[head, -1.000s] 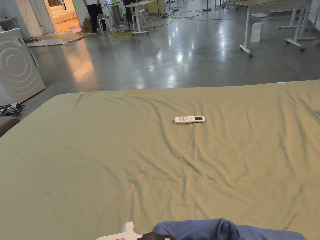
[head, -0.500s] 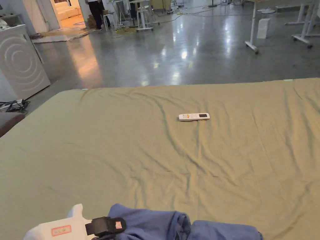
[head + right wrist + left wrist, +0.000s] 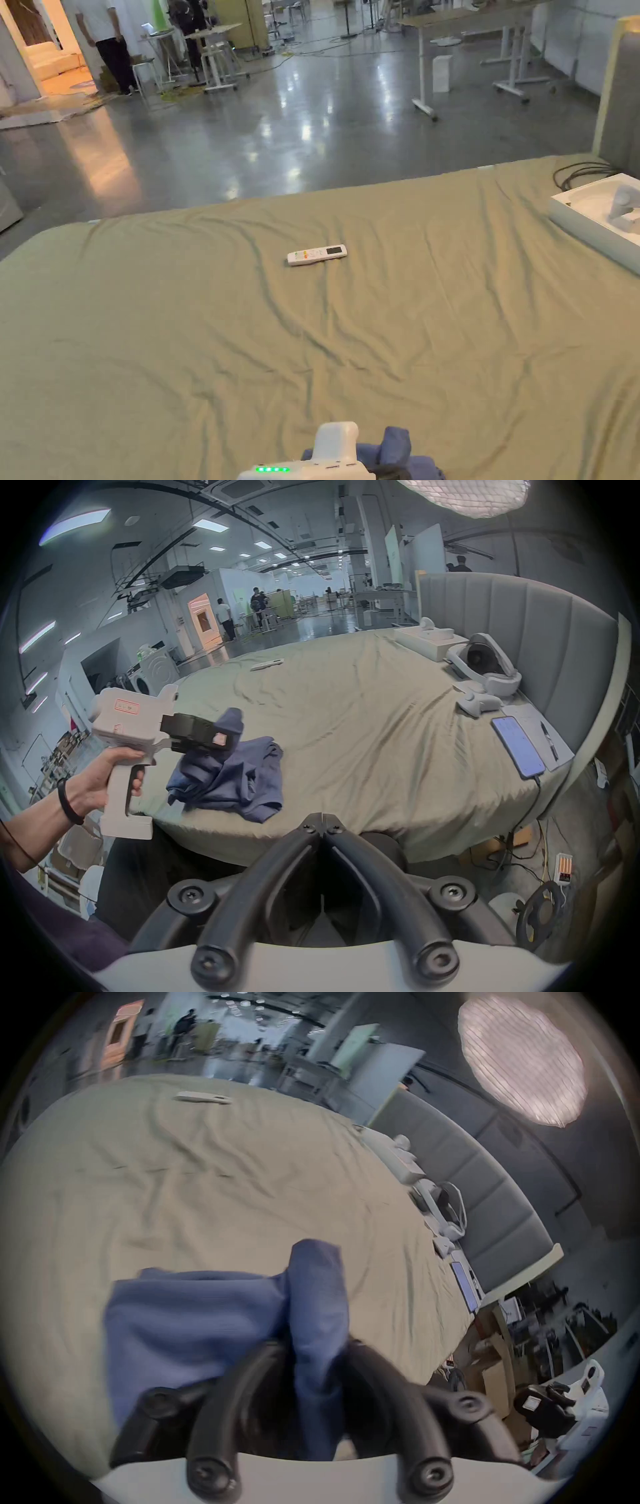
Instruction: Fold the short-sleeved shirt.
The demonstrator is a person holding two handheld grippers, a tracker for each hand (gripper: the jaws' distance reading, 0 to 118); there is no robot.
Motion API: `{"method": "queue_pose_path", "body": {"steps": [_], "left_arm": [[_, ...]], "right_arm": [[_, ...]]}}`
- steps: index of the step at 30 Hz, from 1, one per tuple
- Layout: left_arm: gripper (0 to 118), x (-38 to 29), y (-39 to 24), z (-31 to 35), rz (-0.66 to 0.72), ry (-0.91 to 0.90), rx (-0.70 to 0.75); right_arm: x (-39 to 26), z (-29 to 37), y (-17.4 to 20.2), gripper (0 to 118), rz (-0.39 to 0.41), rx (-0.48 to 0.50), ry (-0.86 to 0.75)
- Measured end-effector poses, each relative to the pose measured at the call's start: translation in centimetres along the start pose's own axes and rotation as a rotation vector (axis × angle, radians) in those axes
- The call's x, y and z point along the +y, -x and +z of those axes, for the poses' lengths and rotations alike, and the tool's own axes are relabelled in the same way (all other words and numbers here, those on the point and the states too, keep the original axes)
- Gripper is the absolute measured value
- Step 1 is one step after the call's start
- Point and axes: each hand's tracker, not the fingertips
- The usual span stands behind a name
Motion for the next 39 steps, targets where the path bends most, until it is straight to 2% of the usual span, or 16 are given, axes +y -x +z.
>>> {"method": "queue_pose_path", "body": {"steps": [1, 4, 8, 9, 10, 11, 12, 15, 18, 20, 21, 23, 26, 29, 32, 39], "left_arm": [[76, 0.2, -0.4, -0.8, 0.009, 0.006, -0.011], [77, 1.3, -1.2, -0.1, 0.057, 0.060, -0.091], [76, 2.1, -0.3, 5.8, 0.122, -0.219, -0.270], [67, 2.1, 0.3, 7.0, 0.168, -0.226, -0.229], [47, 1.8, 0.9, 7.2, 0.207, -0.236, -0.198], [5, 1.6, 1.6, 6.8, 0.207, -0.212, -0.202], [3, 1.5, 2.1, 5.9, 0.204, -0.195, -0.202], [3, -0.6, 3.0, 2.3, 0.250, -0.083, -0.081], [1, -2.4, 4.0, -3.4, 0.325, 0.089, -0.177], [1, -3.8, 3.9, -6.3, 0.256, 0.183, -0.031], [1, -3.8, 4.4, -6.4, 0.191, 0.124, -0.032], [1, -3.4, 4.0, -5.5, 0.362, 0.107, -0.039], [2, -2.8, 3.3, -5.2, 0.207, 0.115, -0.034], [2, -2.5, 2.8, -2.5, 0.265, 0.067, -0.129], [2, -2.3, 3.2, 2.2, 0.239, -0.085, -0.319], [3, -5.0, 7.6, 11.0, 0.333, -0.227, -0.232]], "right_arm": [[-0.2, 0.2, -0.3, 0, -0.006, -0.019, 0.000], [-0.7, 0.5, -1.5, 0, -0.035, -0.030, 0.004], [-1.2, 0.7, -2.9, 0, -0.100, -0.036, -0.005], [-1.3, 0.7, -3.2, 0, -0.114, -0.032, -0.006], [-1.3, 0.7, -3.4, 0, -0.122, -0.030, -0.005], [-1.2, 0.7, -3.6, 0, -0.129, -0.029, -0.003], [-1.3, 0.6, -3.8, 0, -0.133, -0.030, -0.002], [-1.2, 0.7, -3.8, 0, -0.123, -0.039, 0.002], [-1.2, 1.1, -3.6, 0, -0.115, -0.049, 0.002], [-1.2, 1.1, -3.4, 0, -0.116, -0.046, 0.008], [-1.2, 1.1, -3.3, 0, -0.111, -0.051, 0.015], [-1.3, 0.9, -2.9, 0, -0.095, -0.059, 0.027], [-1.1, 0.4, -2.4, 0, -0.082, -0.035, 0.040], [-0.2, 0.1, -1.1, 0, -0.027, -0.018, 0.045], [0.6, -1.3, -0.1, 0, -0.009, 0.068, 0.050], [4.4, -10.2, 4.8, 0, 0.050, 0.301, 0.093]]}}
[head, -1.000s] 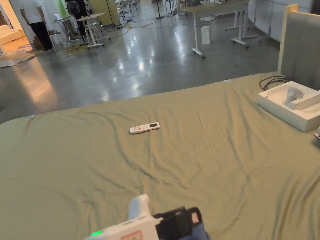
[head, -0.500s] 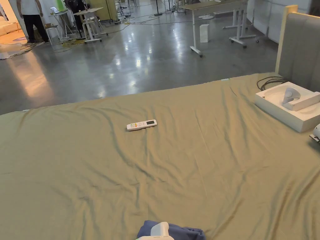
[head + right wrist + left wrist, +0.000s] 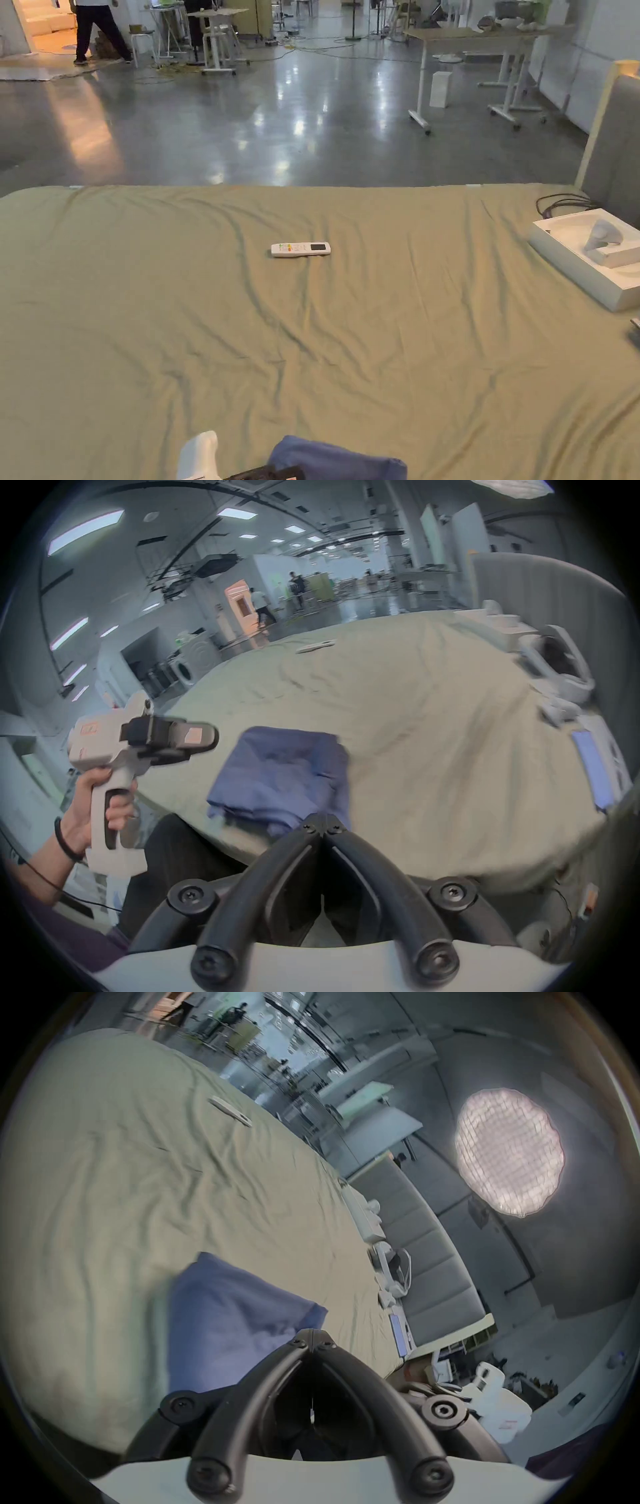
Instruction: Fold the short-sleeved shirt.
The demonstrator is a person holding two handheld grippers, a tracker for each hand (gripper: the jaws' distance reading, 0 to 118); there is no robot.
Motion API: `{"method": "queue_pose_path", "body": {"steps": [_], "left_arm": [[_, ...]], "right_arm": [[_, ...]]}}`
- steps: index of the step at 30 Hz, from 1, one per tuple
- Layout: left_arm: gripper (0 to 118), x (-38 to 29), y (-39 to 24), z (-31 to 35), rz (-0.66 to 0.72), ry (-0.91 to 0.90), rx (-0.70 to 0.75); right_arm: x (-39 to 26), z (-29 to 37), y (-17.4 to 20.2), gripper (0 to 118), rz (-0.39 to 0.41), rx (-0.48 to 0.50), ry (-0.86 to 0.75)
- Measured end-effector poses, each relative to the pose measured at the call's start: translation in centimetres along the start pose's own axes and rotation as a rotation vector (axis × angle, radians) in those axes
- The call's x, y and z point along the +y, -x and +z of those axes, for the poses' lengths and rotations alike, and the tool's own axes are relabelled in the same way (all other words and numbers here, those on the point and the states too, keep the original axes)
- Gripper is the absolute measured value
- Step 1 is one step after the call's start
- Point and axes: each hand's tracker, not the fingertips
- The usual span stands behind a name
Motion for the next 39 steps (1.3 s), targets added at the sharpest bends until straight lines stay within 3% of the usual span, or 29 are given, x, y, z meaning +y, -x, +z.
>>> {"method": "queue_pose_path", "body": {"steps": [2, 3, 6, 7, 9, 11, 12, 13, 20, 24, 27, 28, 30, 33, 39], "left_arm": [[6, -0.5, 1.2, 1.7, 0.050, -0.033, -0.001], [14, -0.8, 1.8, 2.4, 0.073, -0.047, 0.005], [66, -1.1, 3.9, 4.1, 0.120, -0.084, 0.052], [72, -1.1, 4.4, 4.5, 0.126, -0.086, 0.064], [72, -1.0, 5.4, 4.8, 0.112, -0.061, 0.096], [72, -0.7, 6.1, 4.6, 0.098, -0.020, 0.114], [72, -0.5, 6.5, 4.2, 0.089, 0.013, 0.115], [72, -0.2, 7.3, 3.7, 0.074, 0.054, 0.104], [72, 2.8, 9.7, -3.9, -0.045, 0.211, 0.043], [72, 2.8, 11.1, -7.5, 0.011, 0.324, -0.017], [72, 2.3, 11.5, -9.0, 0.026, 0.295, -0.074], [69, 2.2, 11.5, -9.4, 0.029, 0.292, -0.072], [28, 2.0, 10.9, -9.7, 0.051, 0.288, -0.052], [28, 1.9, 10.6, -9.5, 0.044, 0.297, 0.051], [28, 2.4, 9.1, -8.0, 0.070, 0.274, -0.017]], "right_arm": [[1.8, -4.4, 0.3, 0, -0.029, 0.097, 0.056], [2.5, -6.6, 0.3, 0, -0.058, 0.136, 0.069], [3.6, -12.6, -0.9, 0, -0.173, 0.191, 0.173], [3.5, -14.2, -1.5, 0, -0.185, 0.167, 0.196], [2.6, -17.0, -2.8, 0, -0.171, 0.050, 0.324], [1.4, -17.4, -4.6, 0, -0.288, 0.177, 0.252], [1.0, -16.8, -5.2, 0, -0.367, 0.185, 0.236], [0.8, -16.7, -5.3, 0, -0.383, 0.189, 0.239], [1.0, -16.5, -4.6, 0, -0.353, 0.166, 0.240], [1.1, -16.5, -4.2, 0, -0.330, 0.156, 0.243], [1.1, -16.5, -4.3, 0, -0.327, 0.159, 0.239], [1.0, -16.6, -4.5, 0, -0.333, 0.162, 0.239], [1.0, -16.6, -4.5, 0, -0.341, 0.165, 0.237], [1.0, -16.6, -4.5, 0, -0.349, 0.182, 0.236], [2.3, -15.3, -3.8, 0, -0.344, 0.174, 0.254]]}}
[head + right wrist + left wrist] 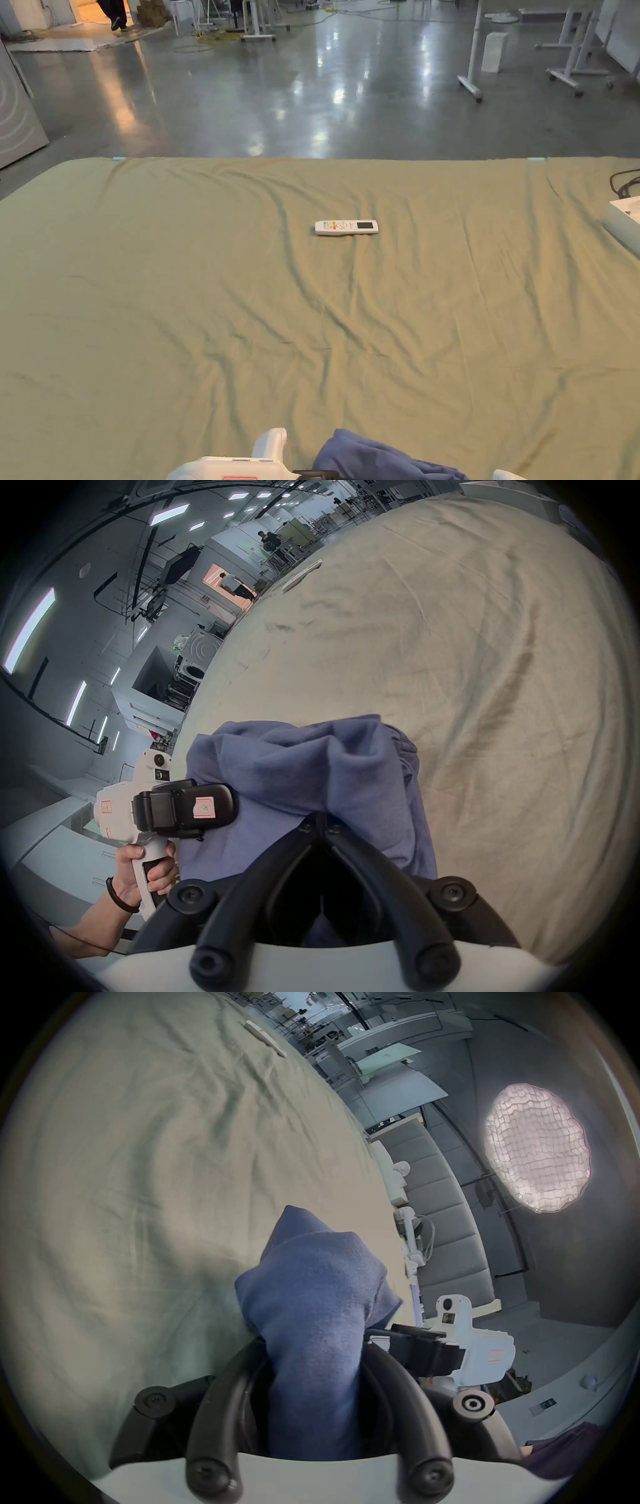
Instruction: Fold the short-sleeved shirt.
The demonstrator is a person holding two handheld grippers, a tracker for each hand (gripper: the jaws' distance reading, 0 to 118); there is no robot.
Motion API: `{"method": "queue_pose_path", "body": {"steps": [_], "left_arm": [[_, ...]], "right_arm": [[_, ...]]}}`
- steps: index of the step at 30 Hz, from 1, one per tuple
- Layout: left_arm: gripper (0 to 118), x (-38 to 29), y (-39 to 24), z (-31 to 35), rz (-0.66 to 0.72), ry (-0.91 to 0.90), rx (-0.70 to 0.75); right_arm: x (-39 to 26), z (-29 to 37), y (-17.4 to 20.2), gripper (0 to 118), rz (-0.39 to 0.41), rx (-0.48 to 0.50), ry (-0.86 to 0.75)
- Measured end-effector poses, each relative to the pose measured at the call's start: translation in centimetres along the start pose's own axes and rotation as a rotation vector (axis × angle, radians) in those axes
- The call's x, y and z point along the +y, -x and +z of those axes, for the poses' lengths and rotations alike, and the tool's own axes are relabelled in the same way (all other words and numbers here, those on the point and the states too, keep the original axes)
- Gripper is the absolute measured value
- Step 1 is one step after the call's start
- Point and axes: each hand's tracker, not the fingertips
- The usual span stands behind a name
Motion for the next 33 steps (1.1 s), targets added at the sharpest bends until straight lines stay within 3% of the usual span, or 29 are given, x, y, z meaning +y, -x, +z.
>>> {"method": "queue_pose_path", "body": {"steps": [3, 5, 9, 15, 20, 21, 22, 23, 24, 30, 33], "left_arm": [[28, 0.5, -0.3, 2.6, 0.116, -0.047, -0.155], [28, 1.7, -0.7, 6.5, 0.029, -0.093, -0.117], [28, 4.0, 0.8, 17.9, -0.020, -0.144, 0.042], [28, 6.8, 7.3, 33.2, 0.070, -0.238, 0.373], [30, 9.3, 12.6, 37.2, 0.150, -0.222, 0.500], [38, 9.6, 13.7, 37.2, 0.170, -0.229, 0.515], [54, 9.7, 14.8, 36.9, 0.197, -0.232, 0.530], [78, 9.9, 15.4, 36.6, 0.217, -0.223, 0.558], [90, 9.8, 15.8, 36.3, 0.223, -0.249, 0.645], [94, 10.5, 11.8, 40.8, 0.129, -0.259, 0.988], [94, 9.9, 4.5, 42.3, -0.129, -0.345, 1.000]], "right_arm": [[-0.3, 2.0, 1.6, 0, 0.058, 0.018, -0.064], [-0.6, 3.5, 2.5, 0, 0.067, 0.035, -0.085], [-2.0, 6.1, 3.2, 0, 0.061, 0.093, -0.104], [-4.1, 7.1, 3.6, 0, 0.077, 0.048, -0.059], [-5.0, 7.6, 2.9, 0, 0.036, -0.009, -0.041], [-5.1, 7.8, 2.6, 0, 0.021, -0.029, -0.037], [-5.1, 7.9, 2.4, 0, 0.020, -0.041, -0.033], [-5.1, 8.0, 2.2, 0, 0.026, -0.050, -0.027], [-5.0, 8.0, 2.1, 0, 0.032, -0.070, -0.016], [-4.2, 9.6, 2.2, 0, 0.109, -0.098, -0.047], [-3.7, 11.1, 2.6, 0, 0.134, -0.088, -0.136]]}}
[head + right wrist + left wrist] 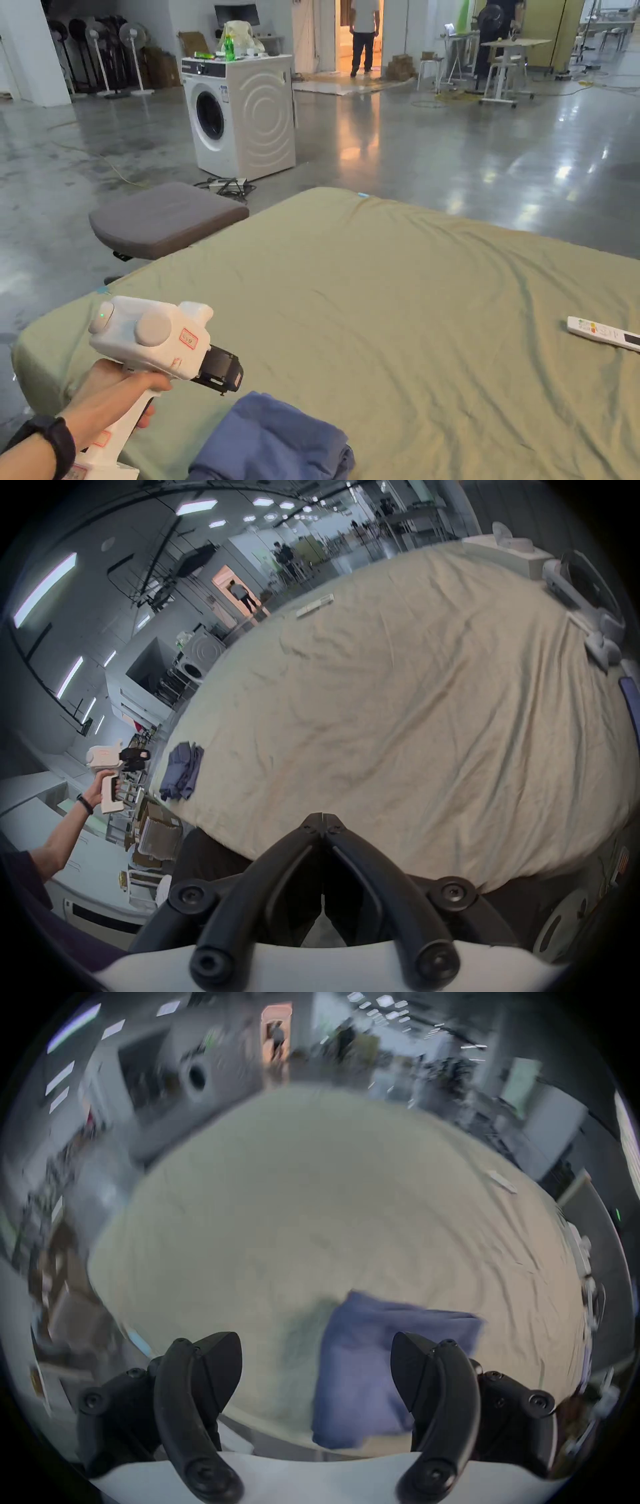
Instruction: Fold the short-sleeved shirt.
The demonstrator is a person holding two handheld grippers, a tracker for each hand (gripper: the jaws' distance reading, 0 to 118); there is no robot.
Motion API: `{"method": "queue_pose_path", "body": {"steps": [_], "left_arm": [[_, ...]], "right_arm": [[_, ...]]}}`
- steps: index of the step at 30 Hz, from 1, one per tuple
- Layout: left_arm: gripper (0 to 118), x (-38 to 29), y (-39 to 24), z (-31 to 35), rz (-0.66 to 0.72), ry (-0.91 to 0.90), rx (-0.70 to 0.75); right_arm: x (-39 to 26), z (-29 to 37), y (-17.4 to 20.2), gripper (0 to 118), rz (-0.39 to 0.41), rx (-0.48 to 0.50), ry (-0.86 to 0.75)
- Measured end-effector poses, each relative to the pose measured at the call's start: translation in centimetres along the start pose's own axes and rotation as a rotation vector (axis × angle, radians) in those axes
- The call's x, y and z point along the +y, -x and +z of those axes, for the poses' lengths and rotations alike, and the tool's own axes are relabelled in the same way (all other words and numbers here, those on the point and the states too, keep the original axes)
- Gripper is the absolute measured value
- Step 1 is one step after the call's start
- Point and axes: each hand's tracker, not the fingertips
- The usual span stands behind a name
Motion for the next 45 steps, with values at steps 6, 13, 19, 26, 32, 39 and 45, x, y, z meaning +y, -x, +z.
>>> {"method": "queue_pose_path", "body": {"steps": [6, 13, 19, 26, 32, 39, 45], "left_arm": [[94, -2.0, -12.9, 15.5, -0.234, -0.402, -0.147], [94, -9.6, -26.7, 25.1, -0.159, -0.693, -0.407], [61, -13.5, -32.4, 27.7, -0.174, -0.883, -0.363], [2, -16.0, -33.4, 28.3, -0.216, -0.897, -0.306], [2, -17.2, -32.7, 27.8, -0.210, -0.928, -0.281], [2, -16.9, -33.4, 27.5, -0.262, -0.915, -0.279], [2, -16.6, -33.5, 27.8, -0.272, -0.918, -0.288]], "right_arm": [[2.9, 5.0, 3.3, 0, 0.143, -0.003, -0.245], [5.4, 11.6, 7.6, 0, 0.256, -0.019, -0.513], [5.7, 14.5, 11.0, 0, 0.401, -0.129, -0.689], [2.9, 17.3, 13.6, 0, 0.556, -0.278, -0.815], [2.6, 17.9, 13.2, 0, 0.546, -0.298, -0.801], [2.3, 17.7, 13.6, 0, 0.550, -0.273, -0.794], [2.5, 17.4, 13.7, 0, 0.525, -0.268, -0.790]]}}
